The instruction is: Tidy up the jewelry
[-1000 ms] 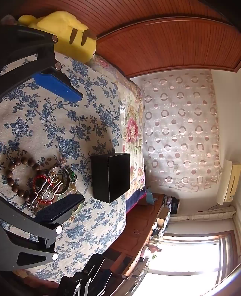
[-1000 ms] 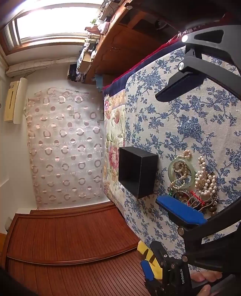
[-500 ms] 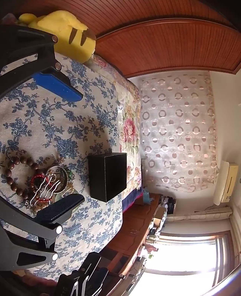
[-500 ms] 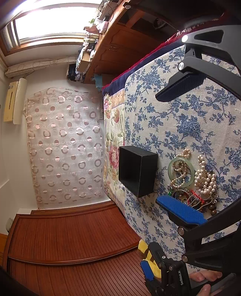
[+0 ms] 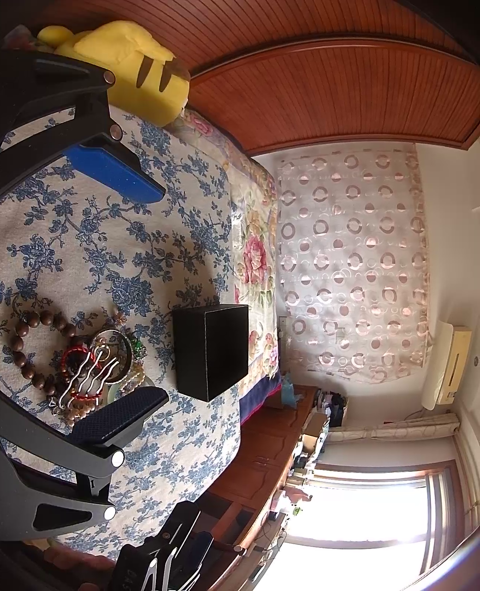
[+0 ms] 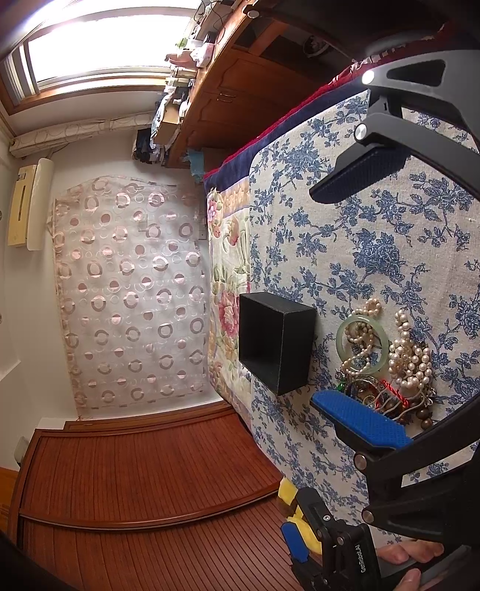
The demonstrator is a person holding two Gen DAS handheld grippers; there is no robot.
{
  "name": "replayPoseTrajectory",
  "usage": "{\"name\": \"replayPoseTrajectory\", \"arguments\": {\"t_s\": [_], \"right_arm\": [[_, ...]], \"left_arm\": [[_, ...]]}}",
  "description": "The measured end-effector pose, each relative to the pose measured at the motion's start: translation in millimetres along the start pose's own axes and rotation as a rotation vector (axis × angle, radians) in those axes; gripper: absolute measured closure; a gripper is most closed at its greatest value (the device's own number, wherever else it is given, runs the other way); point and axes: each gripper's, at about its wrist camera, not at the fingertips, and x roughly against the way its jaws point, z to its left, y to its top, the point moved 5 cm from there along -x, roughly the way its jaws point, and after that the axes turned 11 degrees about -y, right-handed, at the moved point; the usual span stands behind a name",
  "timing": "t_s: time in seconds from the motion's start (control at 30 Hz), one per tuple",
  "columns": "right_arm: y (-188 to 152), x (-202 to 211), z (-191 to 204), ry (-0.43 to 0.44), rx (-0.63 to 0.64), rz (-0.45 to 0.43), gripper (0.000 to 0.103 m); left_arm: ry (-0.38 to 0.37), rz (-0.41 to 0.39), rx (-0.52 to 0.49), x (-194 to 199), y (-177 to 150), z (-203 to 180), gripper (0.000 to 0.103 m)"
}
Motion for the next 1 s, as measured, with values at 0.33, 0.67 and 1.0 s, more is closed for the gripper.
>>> {"name": "replayPoseTrajectory", "arguments": {"t_s": [0.33,0.67,1.0], "right_arm": [[1.8,4.4,-1.3,-0.003,-0.004,-0.007,0.002],[1.8,4.2,-1.8,-0.001,-0.008,-0.007,0.002],[4.8,7.1,-1.3,-0.001,-0.011,-0.011,0.002]], "left_arm": [[0.001,-0.009,0.003,3.4,1.9,-1.2,0.007],[0.004,-0.010,0.003,4.6,3.4,-0.4,0.007],[0.004,-0.009,0.003,4.2,2.9,0.1,0.007]]}}
